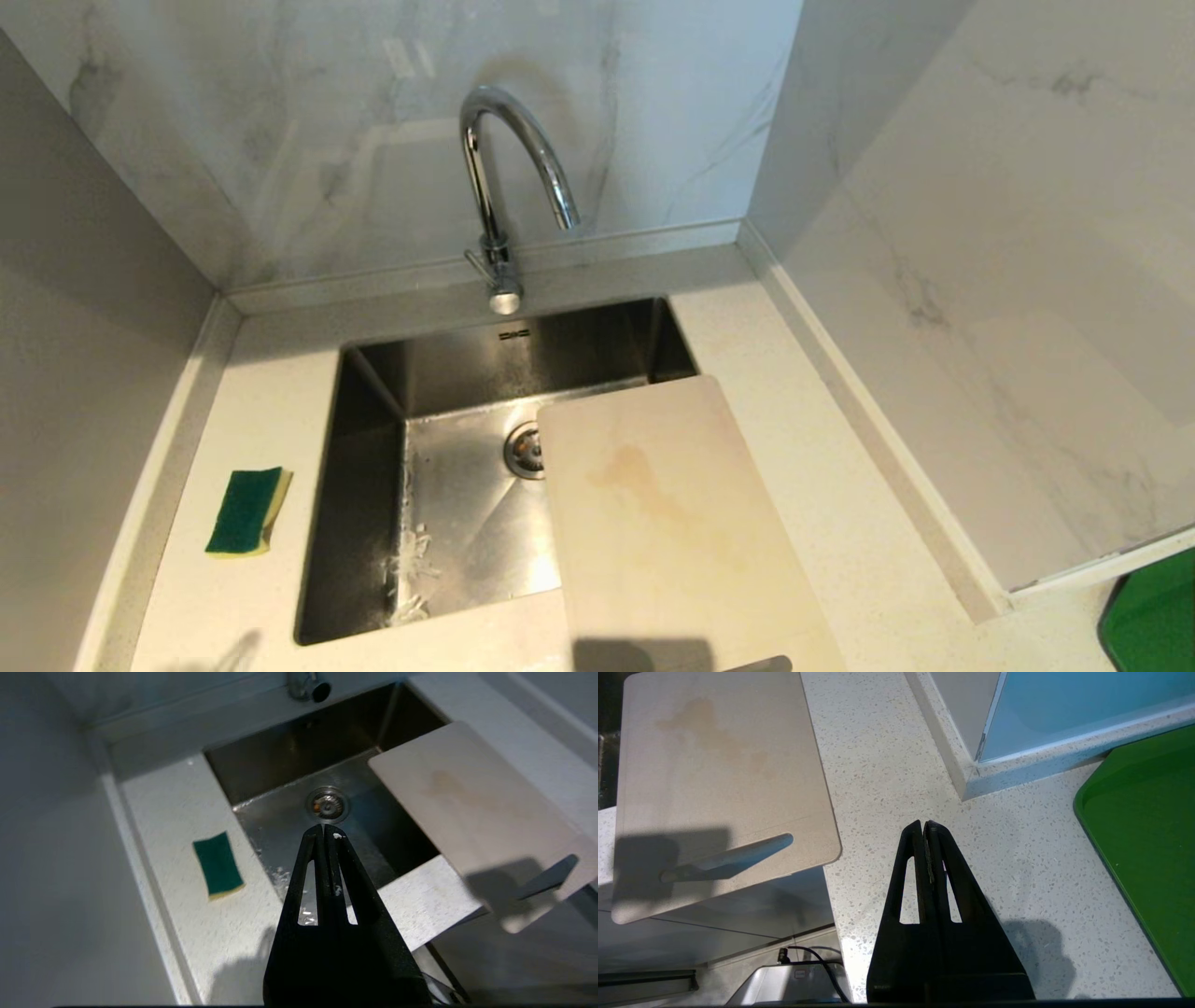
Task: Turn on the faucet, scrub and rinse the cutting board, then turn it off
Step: Turn on the tap
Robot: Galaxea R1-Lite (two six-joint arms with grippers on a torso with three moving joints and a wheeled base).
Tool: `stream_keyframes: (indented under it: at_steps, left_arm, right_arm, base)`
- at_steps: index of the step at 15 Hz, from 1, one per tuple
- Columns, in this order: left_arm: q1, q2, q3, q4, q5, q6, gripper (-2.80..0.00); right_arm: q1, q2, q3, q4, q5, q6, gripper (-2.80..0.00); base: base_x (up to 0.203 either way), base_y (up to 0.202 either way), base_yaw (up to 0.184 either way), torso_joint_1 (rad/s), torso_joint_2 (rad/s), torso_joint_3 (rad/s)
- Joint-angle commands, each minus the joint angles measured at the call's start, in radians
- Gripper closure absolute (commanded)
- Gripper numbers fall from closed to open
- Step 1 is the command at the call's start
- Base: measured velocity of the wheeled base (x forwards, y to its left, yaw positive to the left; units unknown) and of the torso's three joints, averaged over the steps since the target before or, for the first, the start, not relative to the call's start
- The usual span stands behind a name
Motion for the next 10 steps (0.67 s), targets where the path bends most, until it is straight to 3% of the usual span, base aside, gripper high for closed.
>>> stream_keyframes:
  at_steps: [1,7,10]
  left_arm:
    - [0.000,0.240,-0.109,-0.003,-0.044,0.019,0.00]
    - [-0.043,0.616,-0.355,-0.073,-0.074,0.032,0.00]
    - [-0.084,0.832,-0.449,-0.190,-0.072,-0.042,0.00]
  right_arm:
    - [0.000,0.000,0.000,0.001,0.000,0.000,0.00]
    - [0.000,0.000,0.000,0.001,0.000,0.000,0.00]
    - [0.000,0.000,0.000,0.000,0.000,0.000,0.00]
  base:
    - [0.000,0.000,0.000,0.000,0.00,0.000]
    - [0.000,0.000,0.000,0.000,0.00,0.000]
    - [0.000,0.000,0.000,0.000,0.00,0.000]
